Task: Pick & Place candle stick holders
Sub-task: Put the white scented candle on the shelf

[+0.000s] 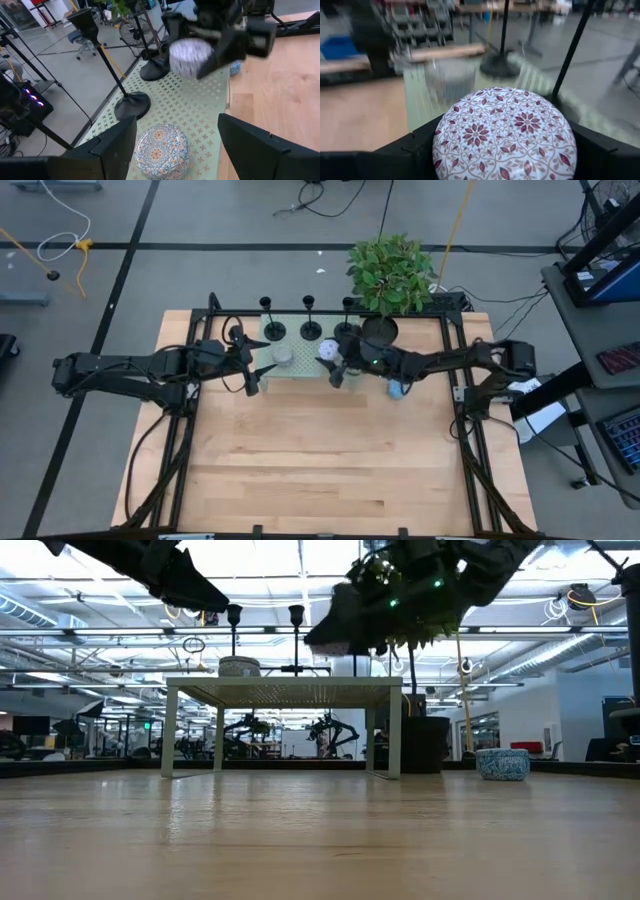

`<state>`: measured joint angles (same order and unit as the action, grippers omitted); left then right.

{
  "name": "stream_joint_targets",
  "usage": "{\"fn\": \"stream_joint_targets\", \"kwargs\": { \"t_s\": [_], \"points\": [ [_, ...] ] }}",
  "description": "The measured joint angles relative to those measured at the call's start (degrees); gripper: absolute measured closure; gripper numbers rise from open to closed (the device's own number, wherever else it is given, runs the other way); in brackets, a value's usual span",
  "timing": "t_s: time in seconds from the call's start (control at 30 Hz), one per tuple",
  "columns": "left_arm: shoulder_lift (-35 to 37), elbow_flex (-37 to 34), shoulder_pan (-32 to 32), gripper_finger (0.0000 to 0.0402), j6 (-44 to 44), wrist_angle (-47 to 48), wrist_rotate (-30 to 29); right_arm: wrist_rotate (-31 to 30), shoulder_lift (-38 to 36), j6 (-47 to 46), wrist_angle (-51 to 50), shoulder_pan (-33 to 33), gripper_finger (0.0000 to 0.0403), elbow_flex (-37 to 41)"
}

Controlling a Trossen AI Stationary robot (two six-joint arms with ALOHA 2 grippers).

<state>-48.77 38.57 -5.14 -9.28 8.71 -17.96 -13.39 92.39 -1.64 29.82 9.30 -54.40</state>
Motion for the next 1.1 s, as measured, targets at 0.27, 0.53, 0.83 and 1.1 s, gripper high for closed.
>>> {"fn": "stream_joint_targets", "kwargs": {
  "t_s": [0.27, 0.53, 0.83, 1.1],
  "points": [
    [0.0, 0.0, 0.0, 0.0121, 0.1, 0.3, 0.0, -4.0, 8.4, 1.2, -0.7, -0.4, 0.0109, -5.0],
    [0.0, 0.0, 0.0, 0.0121, 0.1, 0.6, 0.0, -1.6, 11.4, 2.3, -0.1, 0.4, 0.0107, -7.3],
    [0.0, 0.0, 0.0, 0.0121, 0.1, 1.0, 0.0, 1.6, 11.9, 4.7, 3.1, 0.5, 0.0083, -7.2],
    [0.0, 0.0, 0.0, 0.0121, 0.1, 1.8, 0.0, 1.5, 11.8, 5.7, 5.6, 1.0, 0.0063, -7.2]
  ]
}}
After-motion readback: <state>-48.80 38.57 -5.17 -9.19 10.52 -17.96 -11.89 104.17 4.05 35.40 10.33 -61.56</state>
